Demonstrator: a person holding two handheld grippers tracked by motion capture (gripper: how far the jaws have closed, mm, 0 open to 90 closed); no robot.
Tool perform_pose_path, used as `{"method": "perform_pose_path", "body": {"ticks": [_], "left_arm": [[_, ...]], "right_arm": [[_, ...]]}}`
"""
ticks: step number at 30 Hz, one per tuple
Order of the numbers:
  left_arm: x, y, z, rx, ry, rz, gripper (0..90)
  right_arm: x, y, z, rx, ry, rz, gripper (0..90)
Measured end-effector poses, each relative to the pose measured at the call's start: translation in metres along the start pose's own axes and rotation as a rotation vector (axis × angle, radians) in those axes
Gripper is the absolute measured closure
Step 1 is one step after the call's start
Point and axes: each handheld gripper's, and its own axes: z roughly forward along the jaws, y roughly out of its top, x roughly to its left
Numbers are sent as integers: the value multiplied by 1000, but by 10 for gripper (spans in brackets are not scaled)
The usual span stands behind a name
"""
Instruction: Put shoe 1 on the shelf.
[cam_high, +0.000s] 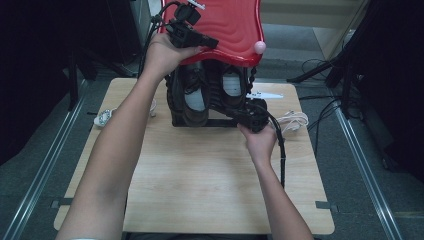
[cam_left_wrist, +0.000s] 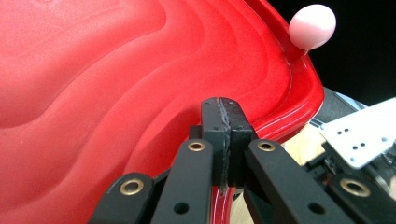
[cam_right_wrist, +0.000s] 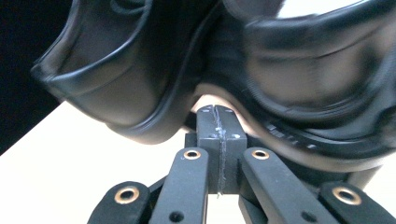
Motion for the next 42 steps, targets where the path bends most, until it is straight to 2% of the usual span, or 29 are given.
{"method": "perform_pose_path", "body": {"ticks": [7,13,15,18,20,25,26,28,32,36,39,42], "left_arm": [[1,-1,0,-3,-9,-12,900],[2,-1,-1,-2,-11,-16,900],[2,-1,-1,-5,-12,-17,900],[2,-2,-1,-9,-9,-19,900],[2,-2,-1,-9,-9,-20,900],[2,-2,-1,-12,-9,-23,900],[2,-2,-1,-13,-9,-25,900],[2,-2,-1,-13,-8,-25,900],[2,-3,-1,-16,-7,-27,900],[2,-3,-1,-17,-8,-32,900],[2,-3,-1,-17,-8,-31,900],[2,-3,-1,-20,-9,-36,900]], "right_arm": [[26,-11,5,30,29,-54,900],[51,-24,20,74,79,-91,900],[58,-24,24,74,81,-113,900],[66,-23,28,53,101,-108,900],[69,-23,32,46,112,-96,900],[72,-16,38,46,94,-93,900],[71,-12,39,55,122,-84,900],[75,-10,39,61,107,-107,900],[77,-5,40,76,112,-117,900],[74,1,42,72,94,-109,900],[69,7,45,64,92,-77,900],[68,13,50,58,76,-79,900]]}}
